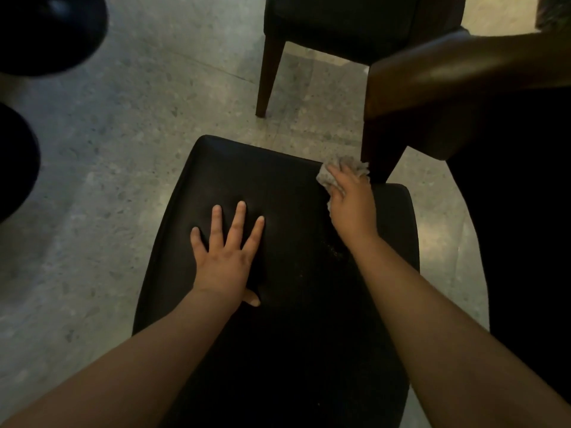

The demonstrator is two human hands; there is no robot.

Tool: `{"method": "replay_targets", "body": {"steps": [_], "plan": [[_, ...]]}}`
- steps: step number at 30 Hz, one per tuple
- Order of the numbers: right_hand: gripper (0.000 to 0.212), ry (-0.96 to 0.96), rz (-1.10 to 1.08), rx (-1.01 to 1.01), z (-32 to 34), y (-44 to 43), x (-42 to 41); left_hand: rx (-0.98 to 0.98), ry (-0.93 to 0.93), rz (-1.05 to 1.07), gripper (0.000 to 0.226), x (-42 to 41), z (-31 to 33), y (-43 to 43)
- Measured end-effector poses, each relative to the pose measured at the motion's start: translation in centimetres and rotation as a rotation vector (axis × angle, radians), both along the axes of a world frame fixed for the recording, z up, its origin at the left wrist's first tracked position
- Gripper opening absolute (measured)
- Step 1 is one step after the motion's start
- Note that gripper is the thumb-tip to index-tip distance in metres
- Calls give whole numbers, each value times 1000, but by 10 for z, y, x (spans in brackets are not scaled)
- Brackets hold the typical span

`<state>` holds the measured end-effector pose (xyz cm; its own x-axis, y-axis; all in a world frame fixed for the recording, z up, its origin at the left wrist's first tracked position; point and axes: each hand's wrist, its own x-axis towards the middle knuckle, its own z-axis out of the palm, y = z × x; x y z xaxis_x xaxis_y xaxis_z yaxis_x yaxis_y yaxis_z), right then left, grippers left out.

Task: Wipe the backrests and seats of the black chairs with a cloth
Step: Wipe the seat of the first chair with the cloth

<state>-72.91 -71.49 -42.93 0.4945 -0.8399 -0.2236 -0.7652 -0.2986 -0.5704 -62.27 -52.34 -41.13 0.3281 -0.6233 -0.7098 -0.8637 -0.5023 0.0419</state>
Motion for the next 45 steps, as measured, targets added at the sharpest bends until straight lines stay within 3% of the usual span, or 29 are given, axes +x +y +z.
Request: {"method": "replay_targets", "body": {"steps": [3, 7, 10, 12, 17, 25, 27, 30, 33, 40, 45], "plan": [[45, -19, -50, -16, -6, 23, 0, 4, 15, 3, 143, 1, 0, 0], [44, -94, 47, 53, 0, 49, -24, 9, 23, 3, 142, 1, 2, -1], [41, -211, -45, 174, 11, 36, -29, 3, 20, -3, 142, 1, 1, -1], [41, -227, -59, 104, 12, 16, -20, 1, 19, -2, 141, 1, 2, 0], [43, -42, 11, 39, -3, 7, 8, 3, 28, -1, 142, 2, 0, 0], [43, -155, 56, 161, 13, 60, -34, -32, 53, -7, 140, 4, 5, 4], [42, -186, 19, 107, 17, 49, -36, -46, 55, -15, 140, 5, 6, 6], [41, -139, -15, 4, 14, 24, -21, -78, 78, -7, 139, 7, 8, 10], [41, -77, -58, 31, 8, 28, -10, -109, 95, -3, 135, 9, 12, 18], [41, -116, 72, 163, 21, 63, -42, -101, 74, 288, 143, 32, 15, 35], [38, -149, 5, 0, 18, 14, -6, -47, 104, 361, 147, 33, 5, 29]]}}
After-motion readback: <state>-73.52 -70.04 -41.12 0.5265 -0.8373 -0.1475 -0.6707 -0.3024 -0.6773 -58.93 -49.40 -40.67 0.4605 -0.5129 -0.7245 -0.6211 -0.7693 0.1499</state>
